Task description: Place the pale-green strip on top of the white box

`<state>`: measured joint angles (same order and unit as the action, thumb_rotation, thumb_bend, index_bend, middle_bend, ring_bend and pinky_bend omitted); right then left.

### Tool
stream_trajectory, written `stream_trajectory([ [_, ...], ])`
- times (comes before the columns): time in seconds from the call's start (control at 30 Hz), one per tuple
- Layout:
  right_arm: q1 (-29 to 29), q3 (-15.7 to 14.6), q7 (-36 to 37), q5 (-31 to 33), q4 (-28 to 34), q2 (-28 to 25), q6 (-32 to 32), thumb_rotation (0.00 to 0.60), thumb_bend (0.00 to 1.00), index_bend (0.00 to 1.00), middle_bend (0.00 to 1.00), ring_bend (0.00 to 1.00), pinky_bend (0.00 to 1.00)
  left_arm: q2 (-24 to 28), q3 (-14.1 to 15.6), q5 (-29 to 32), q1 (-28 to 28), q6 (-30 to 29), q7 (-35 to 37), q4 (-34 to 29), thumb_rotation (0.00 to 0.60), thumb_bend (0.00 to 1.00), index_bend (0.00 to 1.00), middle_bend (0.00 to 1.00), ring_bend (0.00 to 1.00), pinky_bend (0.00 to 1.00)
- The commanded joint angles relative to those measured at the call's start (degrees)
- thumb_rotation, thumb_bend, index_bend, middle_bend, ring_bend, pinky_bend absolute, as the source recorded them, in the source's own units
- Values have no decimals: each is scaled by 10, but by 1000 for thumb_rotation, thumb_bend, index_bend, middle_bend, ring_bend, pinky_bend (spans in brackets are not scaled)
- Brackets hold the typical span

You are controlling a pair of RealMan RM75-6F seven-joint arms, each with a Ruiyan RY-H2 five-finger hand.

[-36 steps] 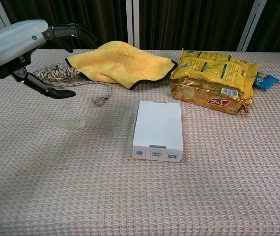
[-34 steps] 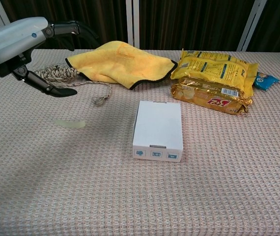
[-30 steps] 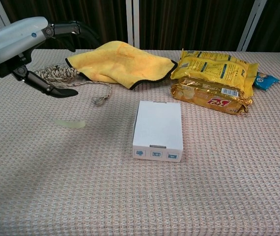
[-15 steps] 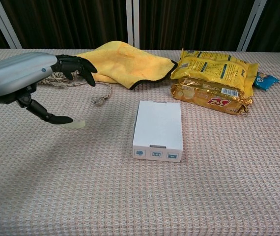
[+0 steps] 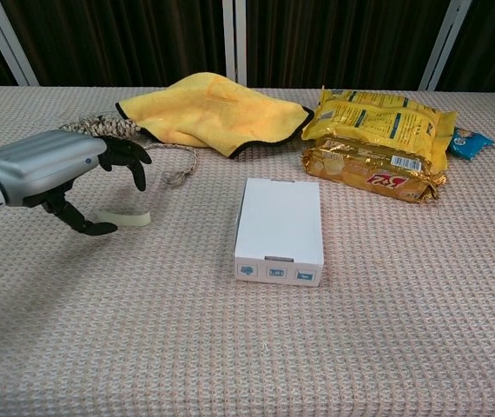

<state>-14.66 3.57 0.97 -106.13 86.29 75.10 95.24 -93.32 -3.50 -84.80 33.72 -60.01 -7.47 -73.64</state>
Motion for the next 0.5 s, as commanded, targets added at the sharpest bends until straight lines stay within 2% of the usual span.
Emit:
stream_trajectory([
  [0.03,1,0,1,2,-1,0,1,600,301,0,0,0,0,-6,-2,3,1,0,7,12,600,225,406,174,147,275],
  [0.5,4,-1,6,5,-7,-5,8,600,297,0,0,0,0,-13,6,-6,10,2,32,33,600,280,474,178,146,275],
])
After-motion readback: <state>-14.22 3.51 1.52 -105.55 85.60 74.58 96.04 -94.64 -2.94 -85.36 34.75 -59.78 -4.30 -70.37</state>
